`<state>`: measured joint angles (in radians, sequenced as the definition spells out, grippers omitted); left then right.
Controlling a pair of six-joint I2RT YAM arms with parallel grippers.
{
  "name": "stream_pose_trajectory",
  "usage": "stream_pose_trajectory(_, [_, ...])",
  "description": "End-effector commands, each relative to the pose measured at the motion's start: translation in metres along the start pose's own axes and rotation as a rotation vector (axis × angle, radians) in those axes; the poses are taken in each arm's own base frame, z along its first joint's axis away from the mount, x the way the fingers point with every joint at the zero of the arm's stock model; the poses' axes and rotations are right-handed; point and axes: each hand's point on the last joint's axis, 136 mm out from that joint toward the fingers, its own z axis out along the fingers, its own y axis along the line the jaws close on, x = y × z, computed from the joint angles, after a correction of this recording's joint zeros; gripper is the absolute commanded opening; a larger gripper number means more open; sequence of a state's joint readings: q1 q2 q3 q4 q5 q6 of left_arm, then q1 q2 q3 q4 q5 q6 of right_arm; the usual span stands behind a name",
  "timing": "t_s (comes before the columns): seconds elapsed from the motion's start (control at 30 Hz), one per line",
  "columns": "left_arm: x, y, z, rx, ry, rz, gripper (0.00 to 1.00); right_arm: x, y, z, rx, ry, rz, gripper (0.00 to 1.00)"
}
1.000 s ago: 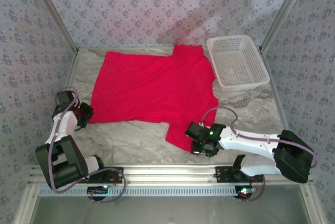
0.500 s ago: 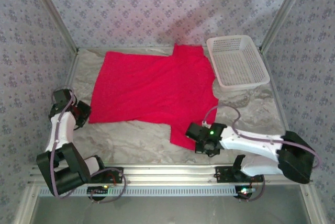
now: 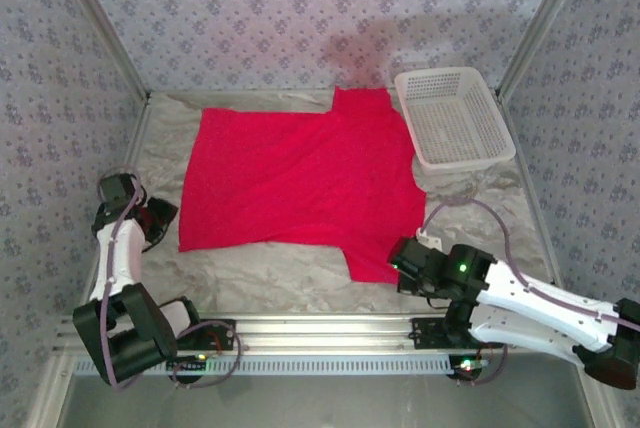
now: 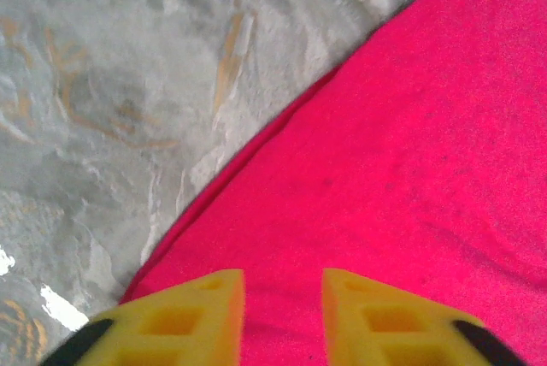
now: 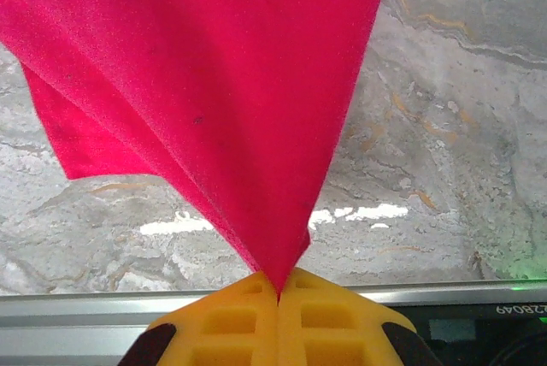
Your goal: Fold the inside-out t-shirt
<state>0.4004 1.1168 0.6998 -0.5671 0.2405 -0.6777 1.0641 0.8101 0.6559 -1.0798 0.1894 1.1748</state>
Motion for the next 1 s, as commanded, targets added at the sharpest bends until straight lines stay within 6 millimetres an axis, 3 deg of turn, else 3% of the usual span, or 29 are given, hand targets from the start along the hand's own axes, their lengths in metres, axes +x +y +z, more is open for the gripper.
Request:
stream_pose_trajectory(0.0, [0.017,0.011,0.009,-0.023,0.08,-0.002,0.39,-0.012,0.007,0.004,0.025,-0.041,0.01,0.0])
stream_pose_trajectory(0.13, [0.031,0.032,0.009,-0.116,0.121,-0.021,0.54,-0.029,0.013,0.002,0.066,-0.091,-0.015,0.0])
stream_pose_trajectory(0.23, [0.038,0.045,-0.002,-0.211,0.121,-0.041,0.55,-0.037,0.017,0.009,0.056,-0.076,-0.019,0.0])
stream_pose_trajectory(0.33, [0.049,0.045,-0.004,-0.22,0.146,-0.068,0.52,-0.041,0.016,0.018,0.026,-0.033,0.008,0.0])
stream_pose_trajectory(0.57, [0.07,0.055,0.019,-0.235,0.206,-0.115,0.44,-0.051,0.006,0.019,-0.009,-0.008,0.029,0.0])
stream_pose_trajectory(0.87, [0.07,0.061,0.047,-0.271,0.215,-0.132,0.4,-0.051,0.004,0.02,-0.022,0.012,0.043,0.0])
stream_pose_trajectory(0.97, [0.064,0.064,0.05,-0.304,0.211,-0.107,0.33,-0.053,0.005,0.018,-0.026,0.004,0.046,0.0])
